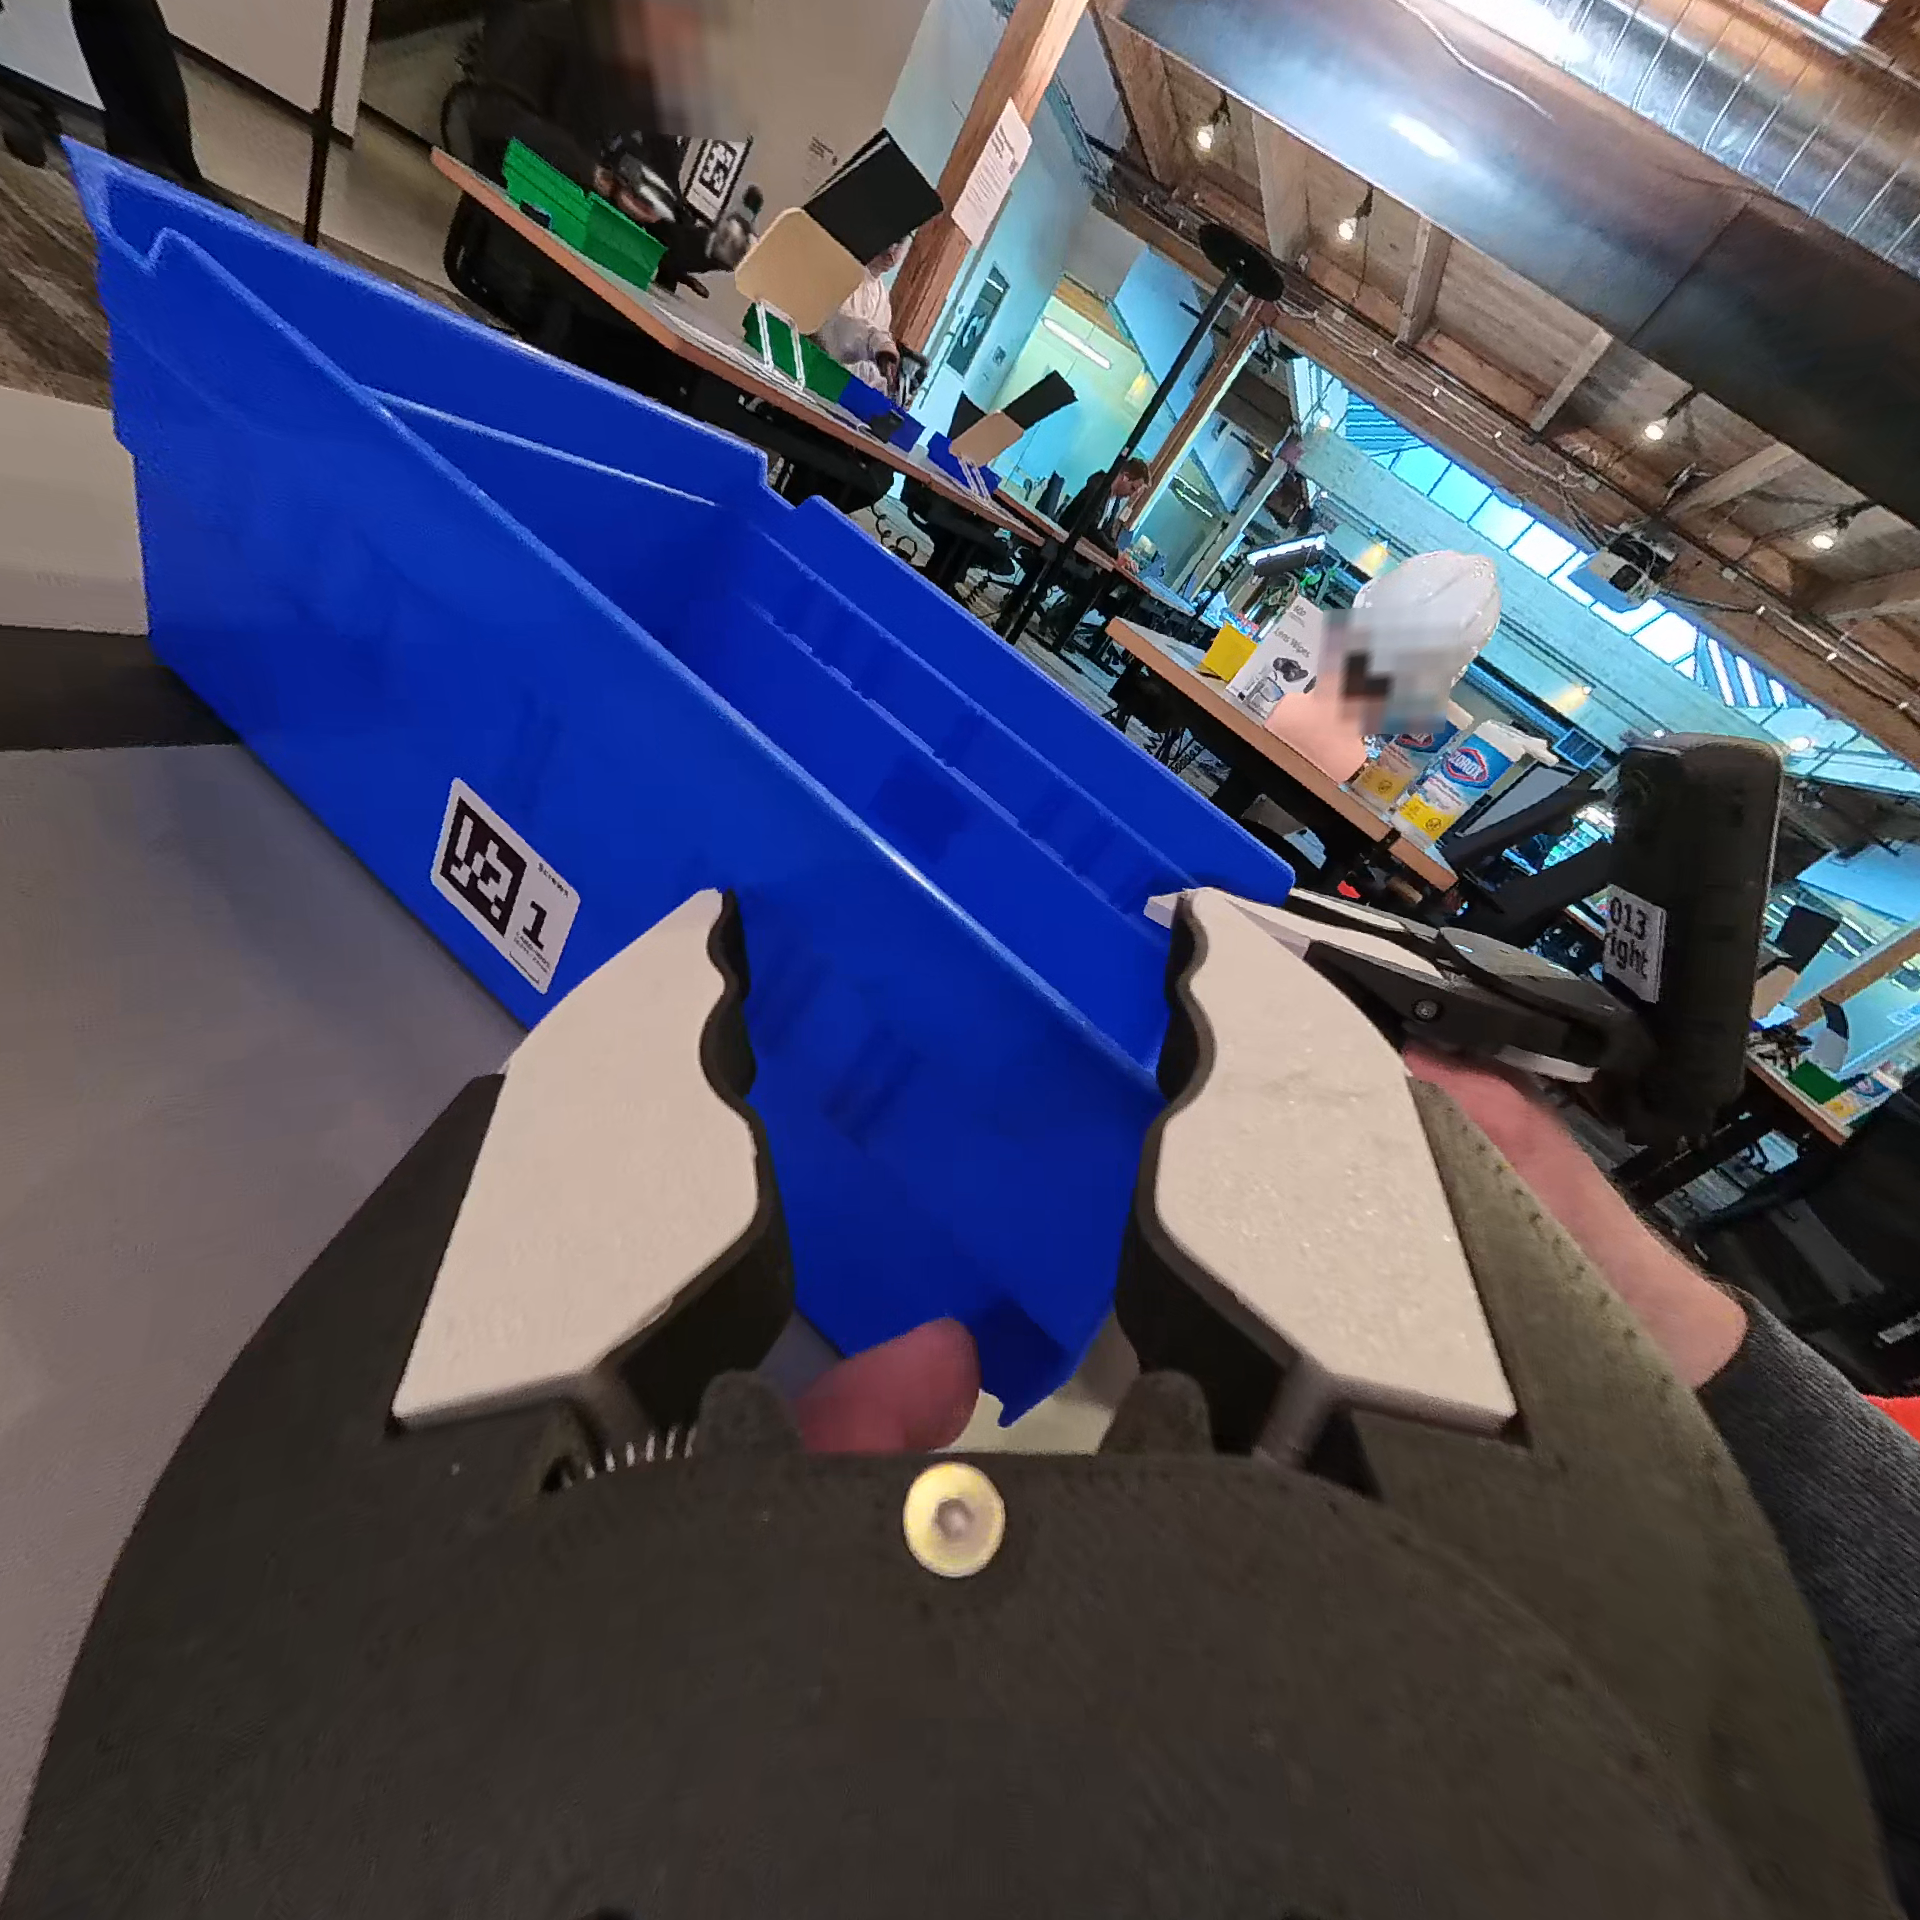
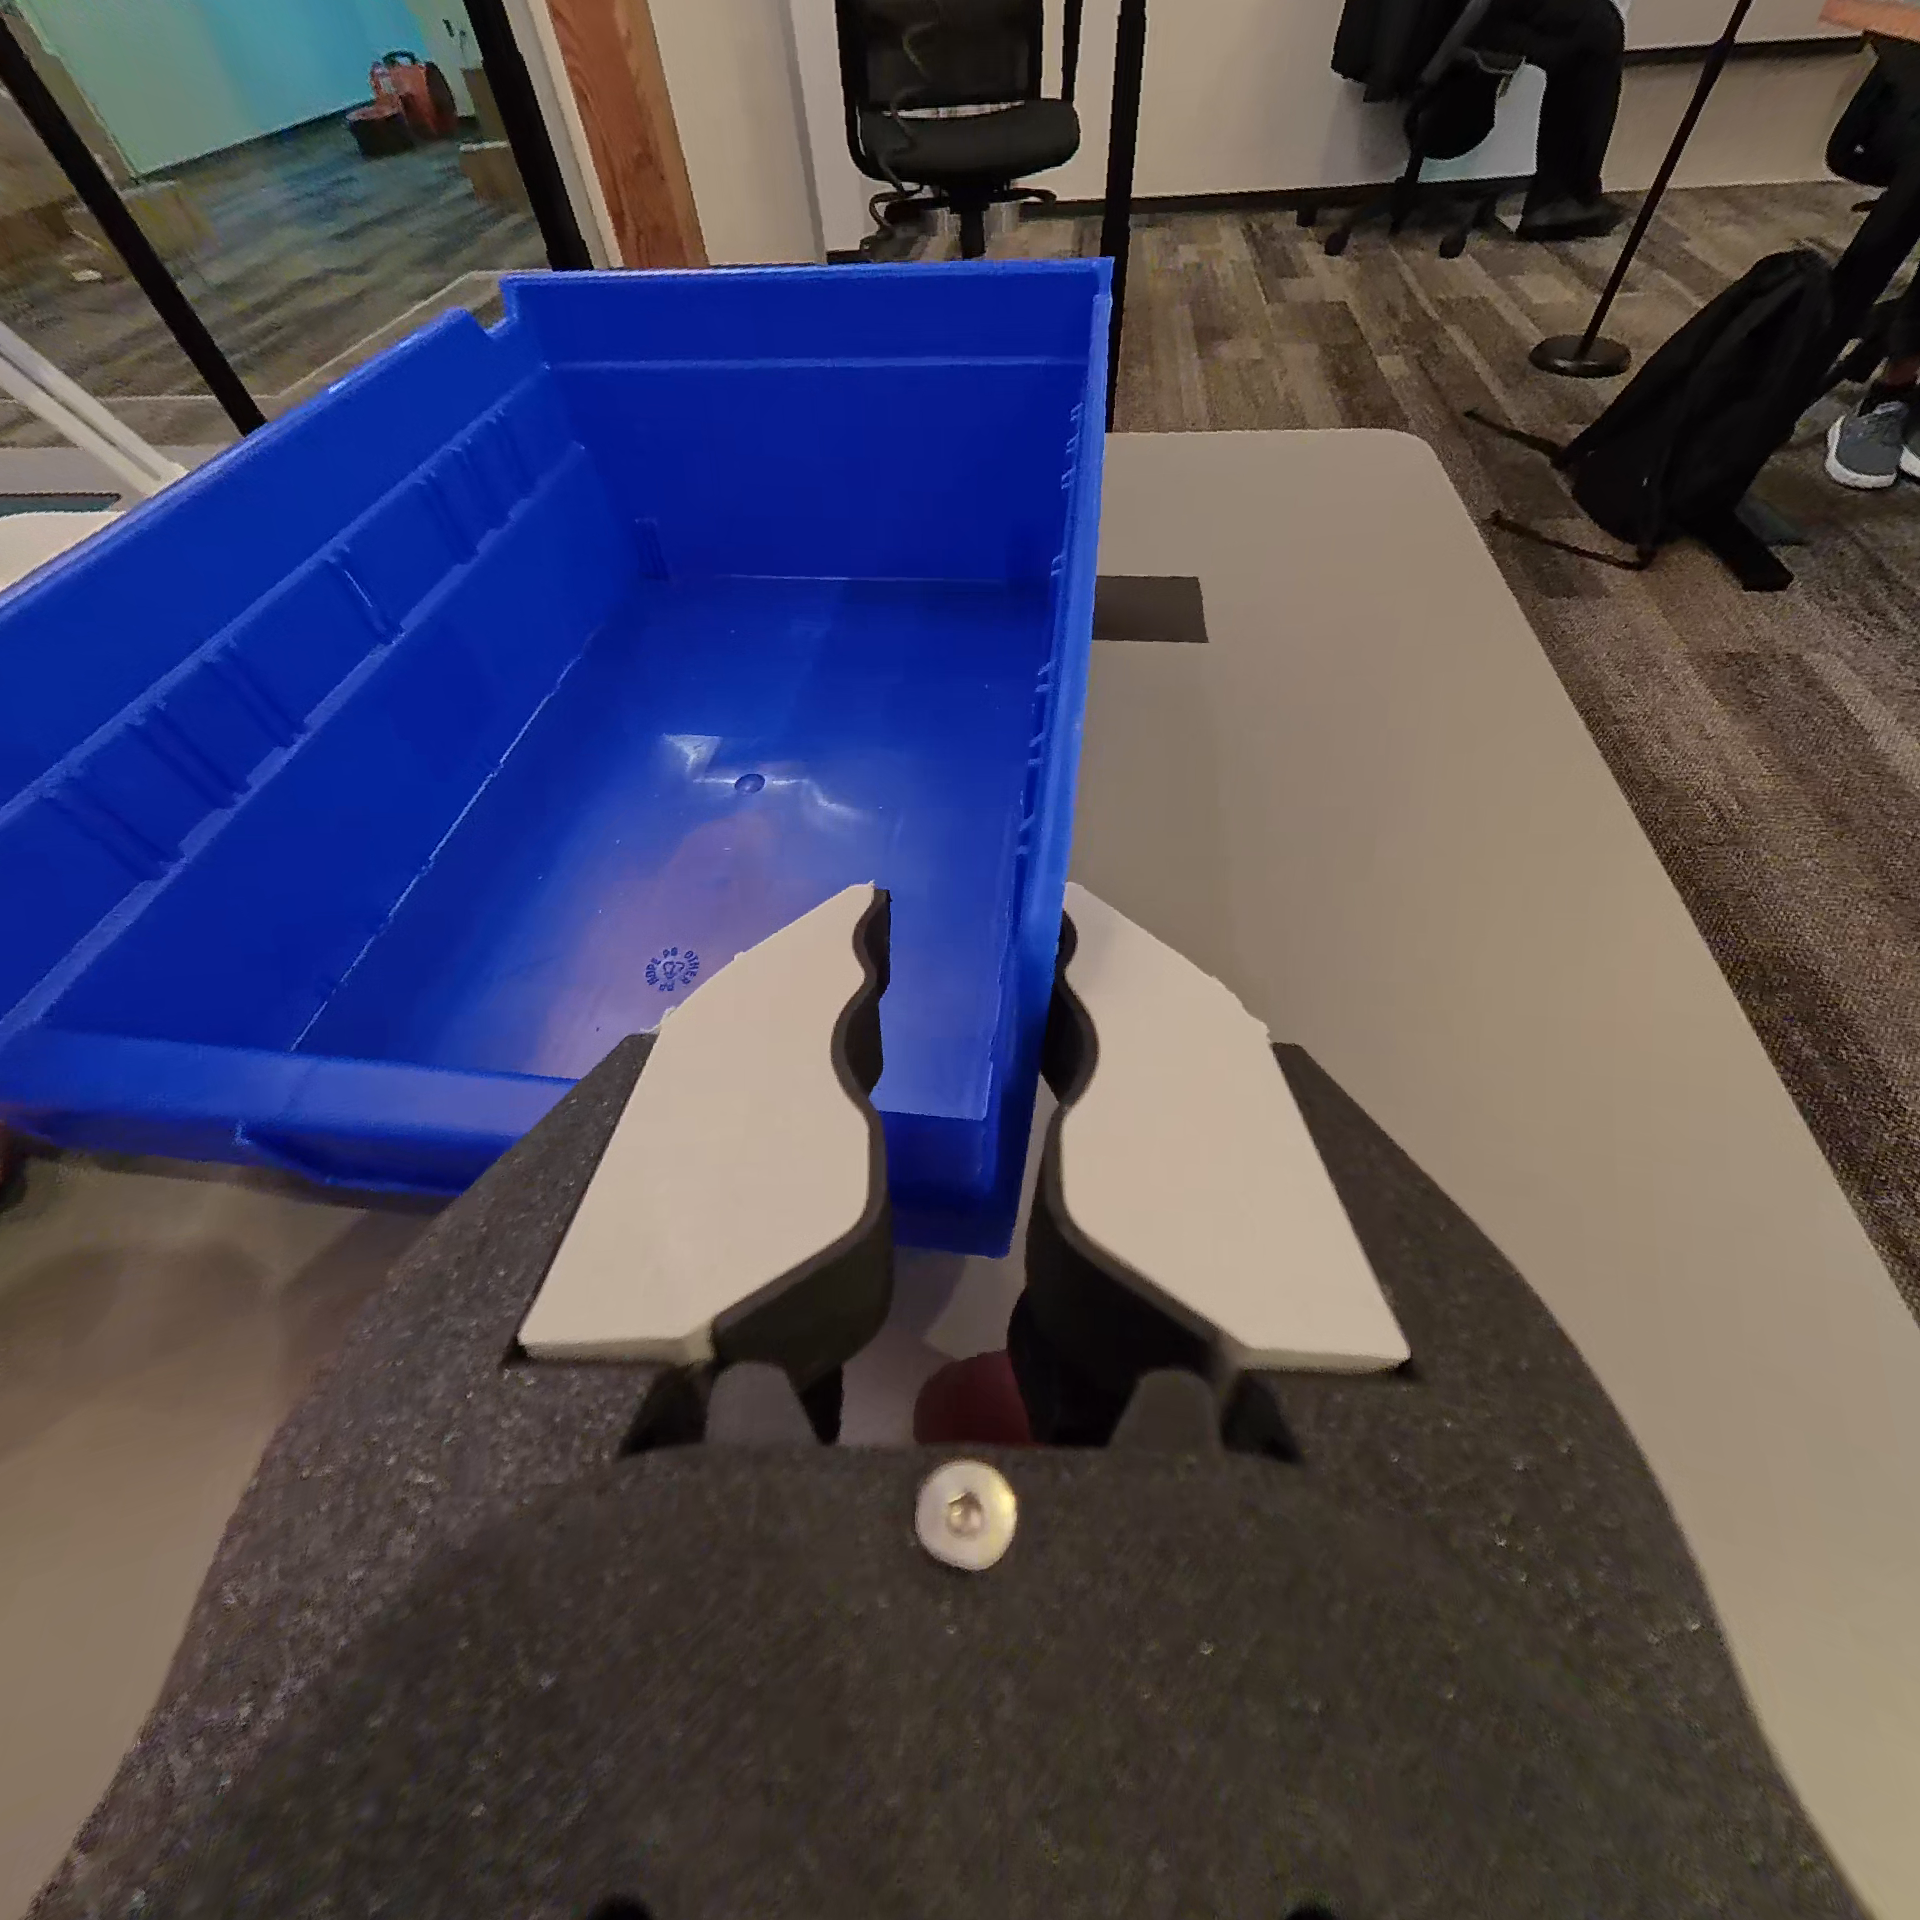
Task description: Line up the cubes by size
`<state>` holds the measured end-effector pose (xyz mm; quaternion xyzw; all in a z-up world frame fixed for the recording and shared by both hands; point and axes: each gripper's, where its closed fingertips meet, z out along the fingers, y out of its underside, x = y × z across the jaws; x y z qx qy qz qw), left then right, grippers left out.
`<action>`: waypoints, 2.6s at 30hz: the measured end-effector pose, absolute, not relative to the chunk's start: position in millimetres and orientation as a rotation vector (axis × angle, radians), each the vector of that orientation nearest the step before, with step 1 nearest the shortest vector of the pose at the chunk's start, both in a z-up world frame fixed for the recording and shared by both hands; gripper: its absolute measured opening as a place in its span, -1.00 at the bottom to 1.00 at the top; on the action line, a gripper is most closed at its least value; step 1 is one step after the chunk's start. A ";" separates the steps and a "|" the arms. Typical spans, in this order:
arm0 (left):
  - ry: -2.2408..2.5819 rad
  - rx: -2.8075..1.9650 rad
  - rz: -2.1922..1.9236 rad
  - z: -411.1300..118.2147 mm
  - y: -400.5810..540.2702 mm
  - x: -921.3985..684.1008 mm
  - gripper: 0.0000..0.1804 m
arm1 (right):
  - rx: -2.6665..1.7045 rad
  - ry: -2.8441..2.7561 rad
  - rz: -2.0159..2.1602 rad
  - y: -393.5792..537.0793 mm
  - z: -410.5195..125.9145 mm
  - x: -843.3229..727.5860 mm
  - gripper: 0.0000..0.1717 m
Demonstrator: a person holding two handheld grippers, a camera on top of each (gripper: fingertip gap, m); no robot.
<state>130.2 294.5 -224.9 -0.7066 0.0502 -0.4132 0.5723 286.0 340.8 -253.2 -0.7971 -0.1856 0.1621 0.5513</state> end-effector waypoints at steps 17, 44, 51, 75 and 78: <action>0.164 -1.438 -0.829 -182.3 249.5 103.0 0.03 | -1.712 -0.228 0.485 301.3 -225.3 306.5 -0.37; -0.407 -1.796 0.345 -231.8 -1.2 -312.1 0.05 | -1.594 -1.003 0.962 164.0 -236.0 -149.8 -0.56; -0.429 -1.884 0.185 -256.4 13.8 -310.2 -0.43 | -1.643 -1.098 0.965 160.5 -247.5 -172.3 -0.78; -0.489 -1.986 0.171 -260.6 18.7 -415.2 -0.93 | -1.511 -1.219 1.032 113.8 -241.3 -232.5 -0.87; -0.451 -2.015 0.162 -261.1 23.5 -432.0 -0.95 | -1.498 -1.235 1.037 106.9 -241.3 -244.4 -0.88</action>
